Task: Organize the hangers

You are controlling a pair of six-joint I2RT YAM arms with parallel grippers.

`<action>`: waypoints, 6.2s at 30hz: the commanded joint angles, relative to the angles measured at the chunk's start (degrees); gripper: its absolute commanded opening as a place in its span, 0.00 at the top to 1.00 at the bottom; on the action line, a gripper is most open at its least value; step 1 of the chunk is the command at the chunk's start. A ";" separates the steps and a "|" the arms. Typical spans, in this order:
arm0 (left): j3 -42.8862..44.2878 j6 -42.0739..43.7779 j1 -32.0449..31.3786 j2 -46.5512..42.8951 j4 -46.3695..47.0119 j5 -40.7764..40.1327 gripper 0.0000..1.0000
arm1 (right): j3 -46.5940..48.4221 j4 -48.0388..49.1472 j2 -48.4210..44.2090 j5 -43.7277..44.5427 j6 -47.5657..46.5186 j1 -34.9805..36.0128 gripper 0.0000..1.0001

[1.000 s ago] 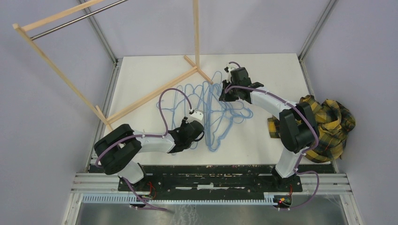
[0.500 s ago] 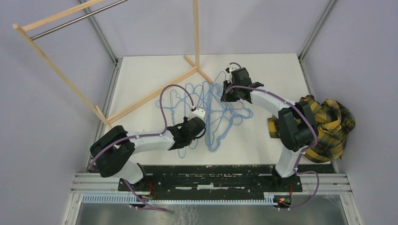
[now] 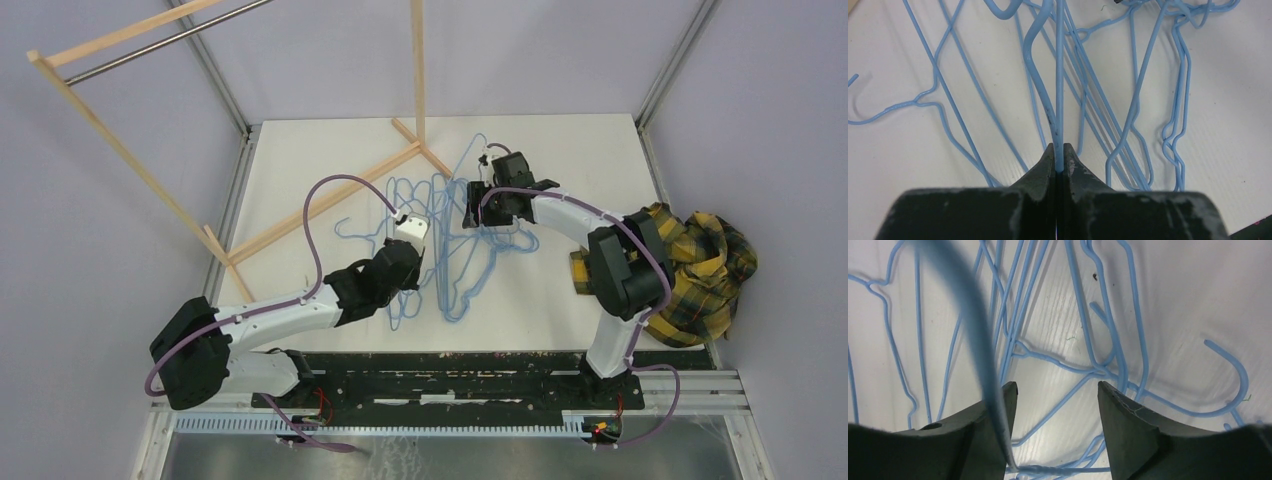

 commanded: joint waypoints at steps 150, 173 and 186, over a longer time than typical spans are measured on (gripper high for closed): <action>35.57 6.04 26.30 8.57 27.93 9.91 0.97 | 8.57 -7.09 4.51 5.51 -2.71 -1.12 0.73; 46.22 -1.01 28.84 18.37 9.48 14.35 0.97 | 5.66 -5.53 5.10 5.40 -2.47 -2.26 0.73; 62.01 -2.01 28.73 33.00 0.21 26.29 0.97 | 6.19 -4.93 5.87 5.16 -2.29 -4.04 0.73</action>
